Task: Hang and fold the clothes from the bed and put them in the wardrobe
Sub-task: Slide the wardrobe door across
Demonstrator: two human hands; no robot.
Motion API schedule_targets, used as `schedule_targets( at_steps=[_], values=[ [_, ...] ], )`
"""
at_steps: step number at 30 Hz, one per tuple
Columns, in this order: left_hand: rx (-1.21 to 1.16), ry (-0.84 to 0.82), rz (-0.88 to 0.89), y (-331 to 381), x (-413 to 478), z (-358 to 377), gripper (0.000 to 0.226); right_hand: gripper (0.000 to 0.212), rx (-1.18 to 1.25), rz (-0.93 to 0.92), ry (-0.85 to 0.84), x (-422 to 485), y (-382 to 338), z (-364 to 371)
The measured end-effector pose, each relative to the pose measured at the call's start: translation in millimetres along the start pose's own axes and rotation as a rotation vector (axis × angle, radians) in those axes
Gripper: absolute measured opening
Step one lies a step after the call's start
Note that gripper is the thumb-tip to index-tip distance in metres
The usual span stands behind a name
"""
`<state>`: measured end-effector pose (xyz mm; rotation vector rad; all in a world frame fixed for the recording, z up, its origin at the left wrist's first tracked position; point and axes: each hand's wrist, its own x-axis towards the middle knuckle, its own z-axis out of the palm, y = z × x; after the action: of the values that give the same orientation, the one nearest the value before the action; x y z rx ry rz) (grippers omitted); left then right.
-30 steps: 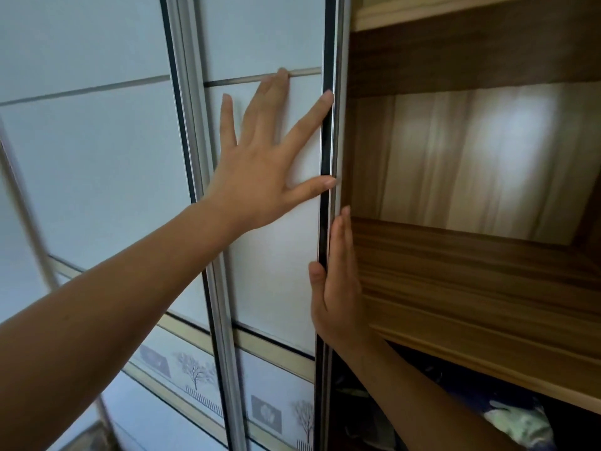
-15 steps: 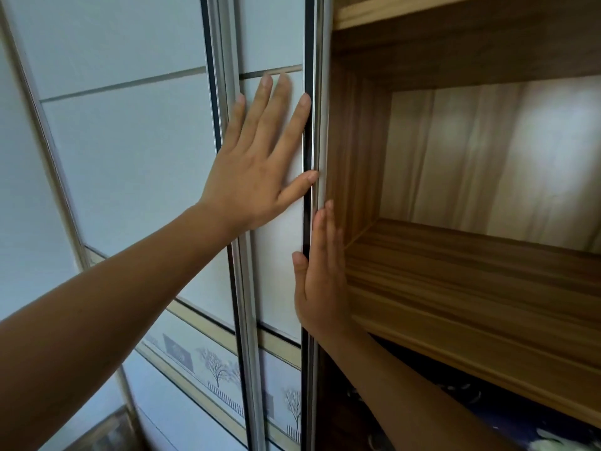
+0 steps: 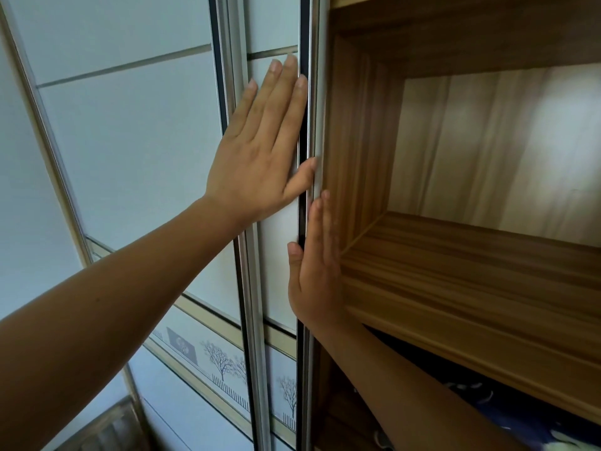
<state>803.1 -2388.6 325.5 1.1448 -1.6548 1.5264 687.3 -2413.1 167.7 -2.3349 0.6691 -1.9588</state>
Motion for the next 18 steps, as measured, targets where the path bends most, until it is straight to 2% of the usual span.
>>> schedule_targets(
  at_steps=[4,9,11,13,16,18],
  values=[
    [-0.05,0.001,-0.006,2,-1,-4,0.073,0.06,-0.023,0.036,-0.043,0,-4,1],
    [-0.171,-0.088,-0.058,10,0,-23,0.071,0.065,-0.116,0.091,-0.176,1,-10,-20],
    [-0.275,-0.111,-0.106,15,-1,-33,0.072,0.066,-0.082,0.143,-0.264,-1,-7,-47],
    [-0.347,-0.103,-0.131,21,-1,-44,0.068,0.057,-0.108,0.214,-0.312,-1,1,-85],
    [-0.404,-0.044,-0.023,39,4,-56,0.052,0.048,-0.321,0.311,-0.381,6,15,-152],
    [-0.499,-0.141,0.042,57,11,-59,0.045,0.05,-0.486,0.403,-0.494,14,21,-199]
  ],
)
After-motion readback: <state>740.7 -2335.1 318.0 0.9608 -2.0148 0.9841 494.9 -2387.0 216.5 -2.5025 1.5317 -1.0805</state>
